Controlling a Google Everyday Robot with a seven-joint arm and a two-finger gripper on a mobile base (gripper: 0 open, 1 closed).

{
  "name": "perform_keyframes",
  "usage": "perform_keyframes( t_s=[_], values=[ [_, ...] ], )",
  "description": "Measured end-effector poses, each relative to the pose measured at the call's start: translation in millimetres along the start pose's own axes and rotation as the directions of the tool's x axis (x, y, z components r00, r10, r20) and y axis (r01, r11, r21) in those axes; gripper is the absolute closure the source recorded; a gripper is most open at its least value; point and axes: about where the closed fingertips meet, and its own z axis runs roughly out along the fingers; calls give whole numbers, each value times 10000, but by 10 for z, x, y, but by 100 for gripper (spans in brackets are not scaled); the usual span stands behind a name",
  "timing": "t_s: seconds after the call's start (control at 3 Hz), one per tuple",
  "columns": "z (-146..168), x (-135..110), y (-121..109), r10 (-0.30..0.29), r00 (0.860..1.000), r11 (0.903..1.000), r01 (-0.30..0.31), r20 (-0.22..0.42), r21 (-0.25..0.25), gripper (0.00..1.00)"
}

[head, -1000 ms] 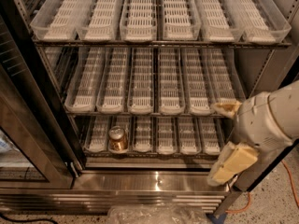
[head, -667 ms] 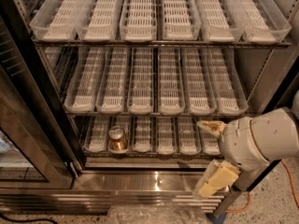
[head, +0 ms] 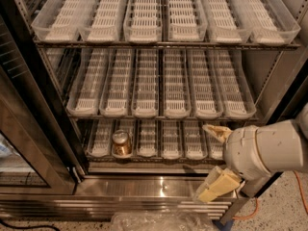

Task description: Pick orange can from bottom shelf of fridge

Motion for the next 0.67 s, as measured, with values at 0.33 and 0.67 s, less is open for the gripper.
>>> perform_keyframes(
  t_s=[0.33,0.67],
  values=[
    [280,58,-50,195,9940,9951,-297,1076,946,0],
    [688,57,-327,319,9590,9829,-812,2815,1653,0]
  ],
)
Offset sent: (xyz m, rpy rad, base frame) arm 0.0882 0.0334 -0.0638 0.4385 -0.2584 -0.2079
